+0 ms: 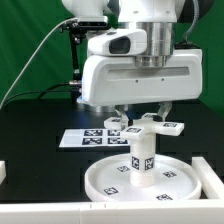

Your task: Assemble round table

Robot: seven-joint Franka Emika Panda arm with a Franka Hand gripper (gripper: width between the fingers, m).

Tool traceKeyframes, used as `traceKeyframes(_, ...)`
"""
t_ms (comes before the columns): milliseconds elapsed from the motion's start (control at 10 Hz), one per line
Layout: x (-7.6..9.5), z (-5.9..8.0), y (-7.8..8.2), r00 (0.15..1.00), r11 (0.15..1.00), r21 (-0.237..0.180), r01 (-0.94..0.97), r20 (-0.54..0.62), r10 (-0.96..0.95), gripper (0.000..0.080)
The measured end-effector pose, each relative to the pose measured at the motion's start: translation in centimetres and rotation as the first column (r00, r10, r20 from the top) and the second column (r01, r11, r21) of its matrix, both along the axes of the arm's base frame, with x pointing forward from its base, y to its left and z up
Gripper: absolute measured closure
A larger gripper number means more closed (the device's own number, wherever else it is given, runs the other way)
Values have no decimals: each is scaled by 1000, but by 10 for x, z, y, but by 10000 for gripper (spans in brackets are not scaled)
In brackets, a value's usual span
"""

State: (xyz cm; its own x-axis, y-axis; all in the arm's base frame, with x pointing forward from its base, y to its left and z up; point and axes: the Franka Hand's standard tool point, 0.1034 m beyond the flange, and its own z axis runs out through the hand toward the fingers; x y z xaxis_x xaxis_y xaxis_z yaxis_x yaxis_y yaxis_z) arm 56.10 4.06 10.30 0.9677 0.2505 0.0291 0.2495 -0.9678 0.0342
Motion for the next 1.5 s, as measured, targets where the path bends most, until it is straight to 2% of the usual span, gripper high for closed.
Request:
traceKeyframes(200, 2, -1, 1, 981, 982, 8, 191, 21, -191, 359)
traceKeyframes(300, 2, -1, 1, 944, 945, 16, 328, 23, -328, 359)
traceKeyframes(600, 2, -1, 0, 759, 759, 50, 650, 12, -651, 357)
traceKeyframes(700, 2, -1, 0, 739, 738, 51, 673, 11, -674, 357)
traceKeyframes(1000, 2, -1, 0, 587, 585, 69, 808, -7, -809, 357)
traceKeyframes(1100, 2, -2, 0, 460, 457, 79, 886, -23, -888, 357)
traceKeyframes(1300, 1, -2, 0, 150, 145, 92, 985, -55, -987, 357)
traceKeyframes(1500, 1, -2, 0, -89, -98, 91, 991, -94, -992, 357)
